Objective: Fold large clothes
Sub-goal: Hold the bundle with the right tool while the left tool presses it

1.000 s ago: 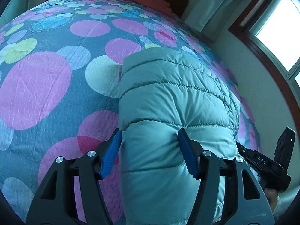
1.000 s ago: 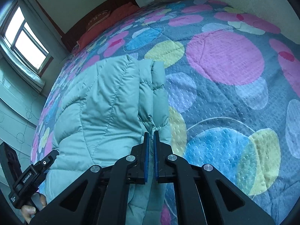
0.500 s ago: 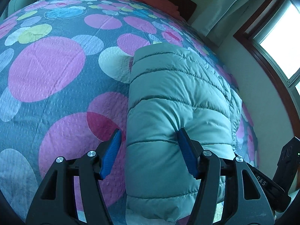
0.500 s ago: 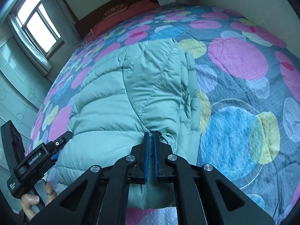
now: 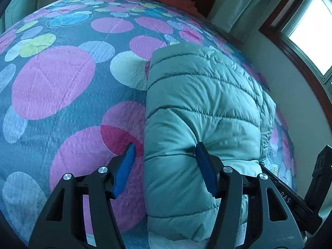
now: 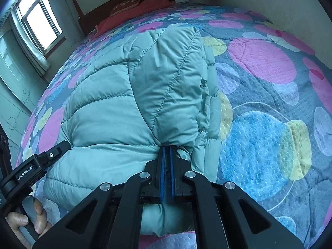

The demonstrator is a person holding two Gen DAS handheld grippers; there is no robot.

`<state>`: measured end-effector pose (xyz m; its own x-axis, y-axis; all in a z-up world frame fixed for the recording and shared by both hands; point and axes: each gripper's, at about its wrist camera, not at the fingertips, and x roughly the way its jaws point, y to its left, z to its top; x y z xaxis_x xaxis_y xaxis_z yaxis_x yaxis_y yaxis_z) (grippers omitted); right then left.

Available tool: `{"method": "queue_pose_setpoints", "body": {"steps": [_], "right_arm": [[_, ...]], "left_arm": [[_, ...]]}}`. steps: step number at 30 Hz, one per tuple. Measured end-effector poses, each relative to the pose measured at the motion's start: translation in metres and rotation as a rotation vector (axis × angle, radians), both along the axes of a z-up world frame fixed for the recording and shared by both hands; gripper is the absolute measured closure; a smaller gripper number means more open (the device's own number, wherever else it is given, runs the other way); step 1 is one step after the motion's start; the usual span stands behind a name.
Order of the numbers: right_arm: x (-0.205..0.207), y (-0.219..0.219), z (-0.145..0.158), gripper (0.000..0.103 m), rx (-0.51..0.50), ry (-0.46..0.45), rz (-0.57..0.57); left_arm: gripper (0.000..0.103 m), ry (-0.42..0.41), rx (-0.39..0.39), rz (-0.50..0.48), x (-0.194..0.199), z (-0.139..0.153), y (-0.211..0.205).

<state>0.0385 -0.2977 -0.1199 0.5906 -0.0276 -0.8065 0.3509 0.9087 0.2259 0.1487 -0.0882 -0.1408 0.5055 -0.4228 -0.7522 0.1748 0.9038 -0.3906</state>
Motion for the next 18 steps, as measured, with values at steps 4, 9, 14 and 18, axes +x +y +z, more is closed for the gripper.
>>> {"method": "queue_pose_setpoints", "body": {"steps": [4,9,14,18], "right_arm": [[0.008,-0.001,0.024,0.099,-0.042,-0.043,-0.006],[0.037,-0.005,0.042,0.099,-0.091,-0.075,-0.007],[0.069,-0.006,0.035,0.099,-0.124,-0.055,0.010],[0.080,-0.009,0.012,0.099,-0.153,-0.004,0.020]], "left_arm": [[0.044,-0.068,-0.008,0.035,0.007,0.023,0.007],[0.044,-0.103,0.032,0.054,0.034,0.037,-0.002],[0.044,-0.110,0.084,0.043,0.060,0.033,-0.023],[0.043,-0.060,0.129,0.008,0.072,0.013,-0.040]]}}
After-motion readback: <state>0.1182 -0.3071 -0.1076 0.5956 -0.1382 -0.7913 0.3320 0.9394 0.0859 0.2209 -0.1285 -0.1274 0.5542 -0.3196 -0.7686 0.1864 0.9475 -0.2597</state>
